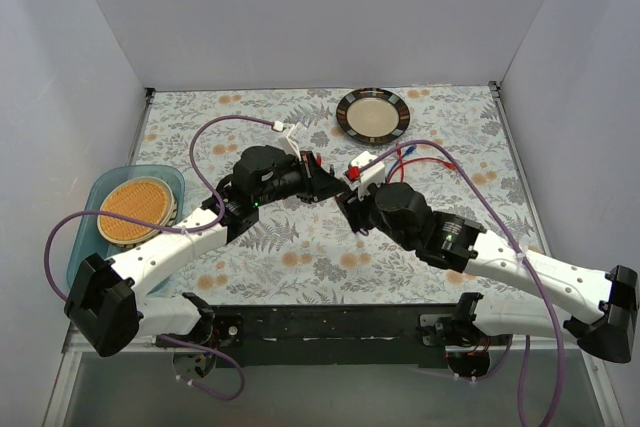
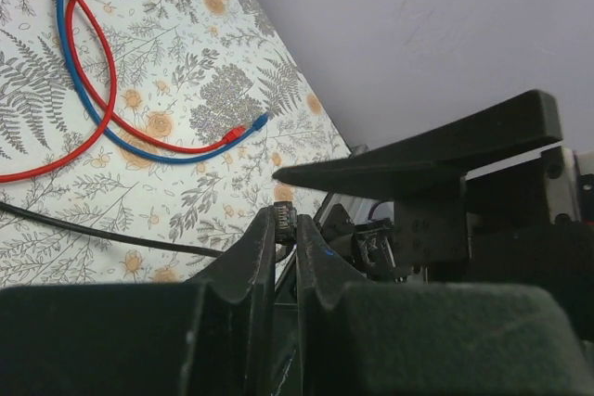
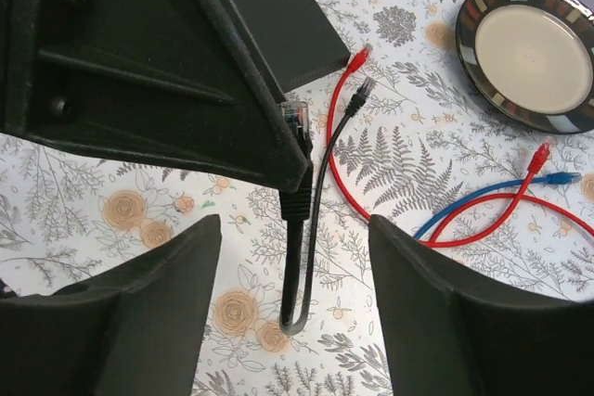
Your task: Insert the plug into the switch port
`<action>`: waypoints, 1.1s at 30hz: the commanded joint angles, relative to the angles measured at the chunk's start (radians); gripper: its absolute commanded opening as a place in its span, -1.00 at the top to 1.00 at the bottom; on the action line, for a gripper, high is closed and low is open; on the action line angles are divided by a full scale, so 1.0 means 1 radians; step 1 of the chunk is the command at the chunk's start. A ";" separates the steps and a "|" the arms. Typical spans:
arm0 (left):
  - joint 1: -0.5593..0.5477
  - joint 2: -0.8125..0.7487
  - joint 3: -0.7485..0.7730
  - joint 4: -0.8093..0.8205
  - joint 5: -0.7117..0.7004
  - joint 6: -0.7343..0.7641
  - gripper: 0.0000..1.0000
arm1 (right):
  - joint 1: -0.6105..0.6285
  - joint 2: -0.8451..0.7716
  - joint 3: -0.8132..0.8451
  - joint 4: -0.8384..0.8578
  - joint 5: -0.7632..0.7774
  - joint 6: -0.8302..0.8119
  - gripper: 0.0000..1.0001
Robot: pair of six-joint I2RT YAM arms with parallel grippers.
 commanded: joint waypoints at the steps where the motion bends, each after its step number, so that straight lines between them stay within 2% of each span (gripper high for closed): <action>1: -0.004 -0.027 0.034 -0.024 0.014 0.052 1.00 | 0.007 -0.102 0.038 0.040 0.005 -0.035 -0.57; 3: -0.006 -0.027 0.037 -0.025 0.018 0.054 1.00 | 0.007 -0.135 0.033 0.057 -0.017 -0.057 -0.70; 5: -0.006 -0.026 0.040 -0.022 0.024 0.051 1.00 | 0.006 -0.146 0.050 0.046 -0.031 -0.062 -0.71; 12: -0.006 -0.023 0.040 -0.007 0.050 0.043 1.00 | 0.007 -0.062 0.093 0.001 -0.083 -0.069 -0.40; 19: -0.006 -0.027 0.042 -0.007 0.058 0.041 1.00 | 0.007 0.006 0.114 -0.019 -0.087 -0.069 -0.29; 29: -0.006 -0.037 0.045 -0.008 0.066 0.043 1.00 | 0.006 0.001 0.097 -0.025 -0.063 -0.063 -0.07; 33: -0.006 -0.038 0.043 -0.008 0.067 0.043 1.00 | 0.006 0.011 0.097 -0.023 -0.060 -0.060 0.08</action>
